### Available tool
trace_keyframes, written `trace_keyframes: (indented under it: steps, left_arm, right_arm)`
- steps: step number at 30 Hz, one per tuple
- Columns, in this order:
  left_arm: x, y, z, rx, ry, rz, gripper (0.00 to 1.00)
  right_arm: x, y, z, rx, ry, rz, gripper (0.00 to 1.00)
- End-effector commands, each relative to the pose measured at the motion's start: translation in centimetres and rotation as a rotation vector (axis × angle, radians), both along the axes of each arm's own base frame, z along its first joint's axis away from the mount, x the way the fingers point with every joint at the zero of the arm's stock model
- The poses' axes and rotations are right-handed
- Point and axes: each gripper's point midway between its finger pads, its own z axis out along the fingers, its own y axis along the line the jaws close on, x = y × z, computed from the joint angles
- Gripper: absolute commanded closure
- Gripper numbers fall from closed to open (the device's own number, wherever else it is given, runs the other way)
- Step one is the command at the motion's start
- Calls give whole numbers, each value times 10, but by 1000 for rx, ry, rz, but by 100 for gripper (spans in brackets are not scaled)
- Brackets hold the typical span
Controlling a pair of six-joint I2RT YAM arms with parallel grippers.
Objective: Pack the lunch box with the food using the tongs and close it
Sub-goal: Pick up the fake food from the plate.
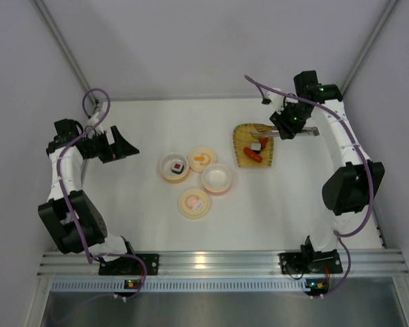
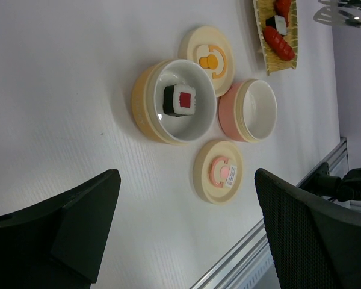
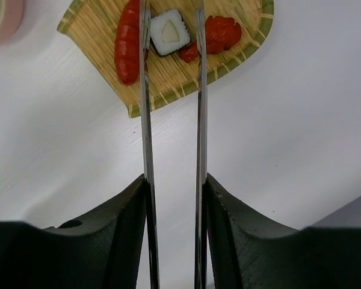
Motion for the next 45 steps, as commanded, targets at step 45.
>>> trace_keyframes:
  steps: [45]
  left_arm:
    - [1,-4,12,-26,-48,-17,2]
  right_arm:
    - [-64,0,-22,28,249,-65,59]
